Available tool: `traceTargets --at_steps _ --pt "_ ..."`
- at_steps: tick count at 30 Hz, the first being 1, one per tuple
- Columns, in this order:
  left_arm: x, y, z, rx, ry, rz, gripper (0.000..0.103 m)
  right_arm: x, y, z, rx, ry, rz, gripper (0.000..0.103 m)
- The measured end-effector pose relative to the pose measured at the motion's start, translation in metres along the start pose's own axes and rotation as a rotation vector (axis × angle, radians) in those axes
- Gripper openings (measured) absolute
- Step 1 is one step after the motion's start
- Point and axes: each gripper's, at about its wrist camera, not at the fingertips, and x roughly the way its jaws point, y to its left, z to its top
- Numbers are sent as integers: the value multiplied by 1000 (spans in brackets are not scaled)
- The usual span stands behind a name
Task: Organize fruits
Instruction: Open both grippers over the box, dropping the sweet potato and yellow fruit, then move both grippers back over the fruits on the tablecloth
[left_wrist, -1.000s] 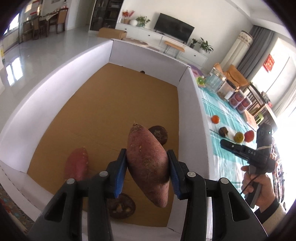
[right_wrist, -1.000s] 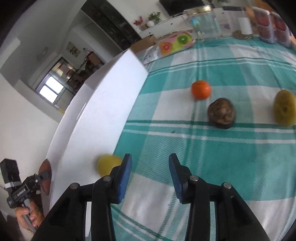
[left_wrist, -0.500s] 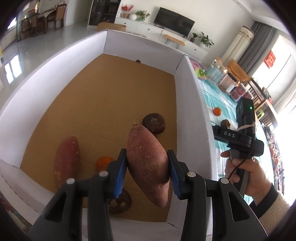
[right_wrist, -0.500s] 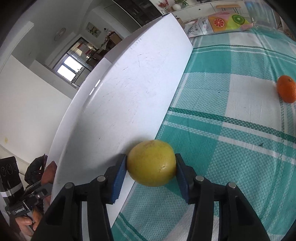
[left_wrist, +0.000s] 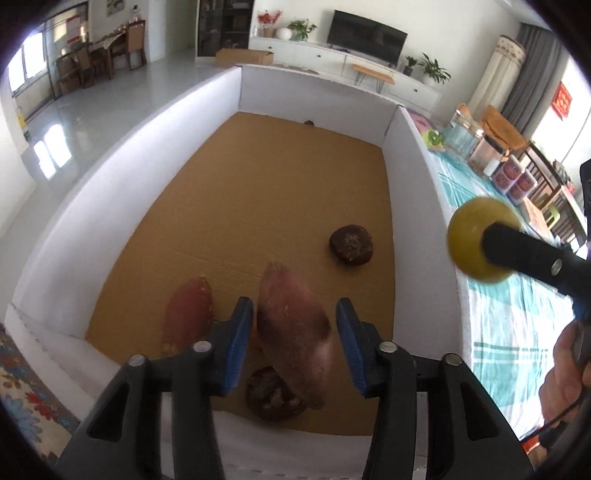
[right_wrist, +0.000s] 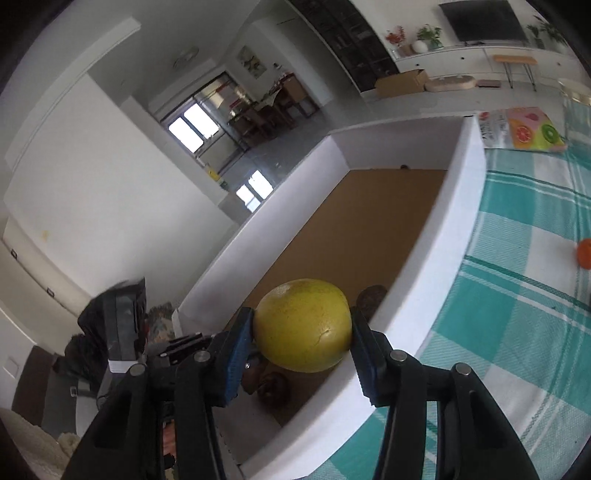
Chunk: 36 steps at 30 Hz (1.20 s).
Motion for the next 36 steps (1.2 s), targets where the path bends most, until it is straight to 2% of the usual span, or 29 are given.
traceTargets --at_steps 1,2,4,7,9,10,11,13,16,18,21,24,25,27,29,32,36 --pt "-6 5 -1 -15 -26 22 83 10 8 -3 -19 22 -37 51" --pt "-14 10 -2 -32 -59 45 89 17 14 -8 -37 34 -69 52" --pt "-27 19 -2 -56 -108 81 90 19 18 -15 -51 27 -75 52" --pt "-41 19 0 -55 -172 101 90 -4 10 -24 -52 -42 -120 63" --pt "-45 6 2 -40 -217 69 90 -30 -4 -32 -44 -107 -175 67" --pt "-45 -3 2 -29 -234 39 90 -44 -16 -39 -29 -136 -211 74" --pt "-44 -15 2 -7 -247 -4 90 -58 -27 -49 -14 -162 -255 86" --pt "-34 -44 3 69 -254 -88 90 -82 -55 -75 5 -200 -371 98" --pt "-19 -88 -1 192 -261 -136 90 -116 -107 -124 89 -185 -557 98" --pt "-5 -115 -7 267 -234 -112 90 -142 -142 -157 158 -175 -682 98" --pt "10 -148 -18 387 -186 -7 90 -191 -186 -200 277 -199 -876 98" --pt "6 -162 -32 482 -225 48 90 -231 -222 -231 390 -215 -1055 98" --pt "4 -163 -36 489 -225 63 90 -243 -235 -239 470 -222 -1085 98" --pt "-1 -162 -41 469 -219 47 90 -265 -256 -250 620 -265 -1051 98" --pt "-6 -162 -45 442 -212 24 90 -277 -266 -253 646 -280 -1084 99" --pt "-9 -168 -57 463 -235 33 90 -282 -279 -252 634 -235 -1170 99" --pt "-6 -176 -58 468 -242 57 90 -285 -292 -254 670 -236 -1165 101"
